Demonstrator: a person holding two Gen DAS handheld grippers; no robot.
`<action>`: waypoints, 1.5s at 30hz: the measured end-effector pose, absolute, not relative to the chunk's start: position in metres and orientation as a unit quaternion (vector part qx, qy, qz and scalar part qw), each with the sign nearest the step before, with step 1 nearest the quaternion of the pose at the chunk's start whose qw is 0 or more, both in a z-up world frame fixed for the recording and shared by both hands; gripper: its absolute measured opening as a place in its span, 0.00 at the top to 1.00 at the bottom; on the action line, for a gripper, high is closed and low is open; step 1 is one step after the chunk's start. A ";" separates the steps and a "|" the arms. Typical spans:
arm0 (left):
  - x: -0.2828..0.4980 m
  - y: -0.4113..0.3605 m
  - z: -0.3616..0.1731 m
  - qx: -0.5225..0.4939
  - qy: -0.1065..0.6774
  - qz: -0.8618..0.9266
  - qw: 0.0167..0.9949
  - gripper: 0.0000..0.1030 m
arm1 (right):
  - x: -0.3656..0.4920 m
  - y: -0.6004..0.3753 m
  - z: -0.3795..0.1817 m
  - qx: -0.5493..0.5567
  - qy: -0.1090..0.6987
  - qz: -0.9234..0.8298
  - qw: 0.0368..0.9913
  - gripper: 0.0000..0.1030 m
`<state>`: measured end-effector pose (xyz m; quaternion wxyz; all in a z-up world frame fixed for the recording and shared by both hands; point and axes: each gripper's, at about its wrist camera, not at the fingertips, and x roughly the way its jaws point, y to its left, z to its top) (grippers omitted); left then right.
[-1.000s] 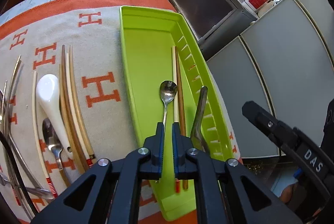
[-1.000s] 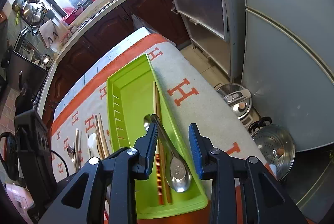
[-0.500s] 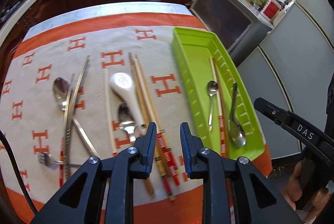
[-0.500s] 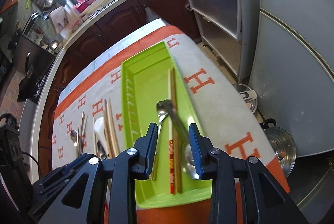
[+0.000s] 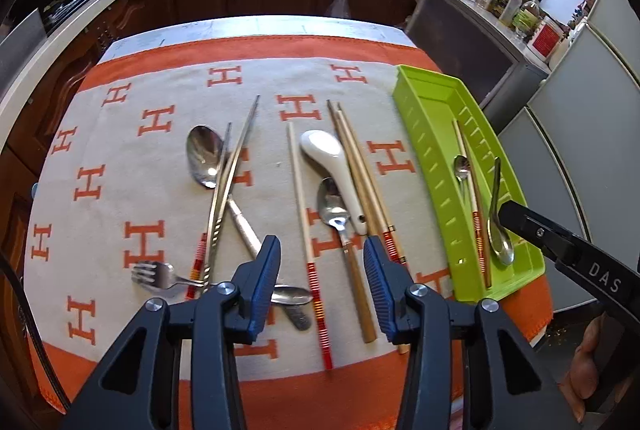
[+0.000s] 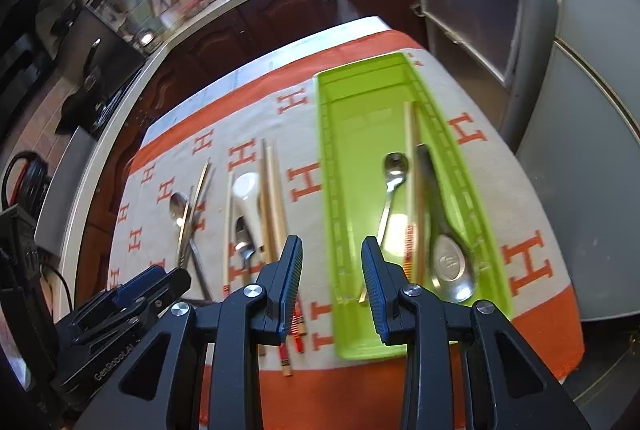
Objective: Organize utensils
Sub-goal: 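Withdraw both open tools from the tray back over the pile, then grasp a twisted metal chopstick with the left tool while the right tool moves toward a fork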
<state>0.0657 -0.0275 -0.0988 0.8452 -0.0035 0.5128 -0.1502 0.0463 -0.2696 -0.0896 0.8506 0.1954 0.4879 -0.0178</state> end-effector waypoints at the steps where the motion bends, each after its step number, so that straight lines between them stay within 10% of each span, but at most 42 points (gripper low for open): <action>1: 0.065 -0.022 -0.100 -0.006 0.514 -0.149 0.845 0.60 | 0.046 -0.264 -0.089 0.192 0.488 -0.014 0.851 0.70; 17: 0.099 0.091 -0.110 -0.123 0.545 -0.139 0.818 0.60 | 0.064 -0.180 -0.095 0.139 0.513 0.073 0.844 0.70; 25: 0.114 0.074 -0.139 -0.128 0.583 -0.164 0.786 0.84 | 0.083 -0.160 -0.107 0.132 0.526 0.096 0.834 0.70; 45: 0.145 0.025 -0.176 -0.028 0.593 -0.122 0.796 0.87 | 0.104 -0.163 -0.136 0.142 0.547 0.104 0.819 0.70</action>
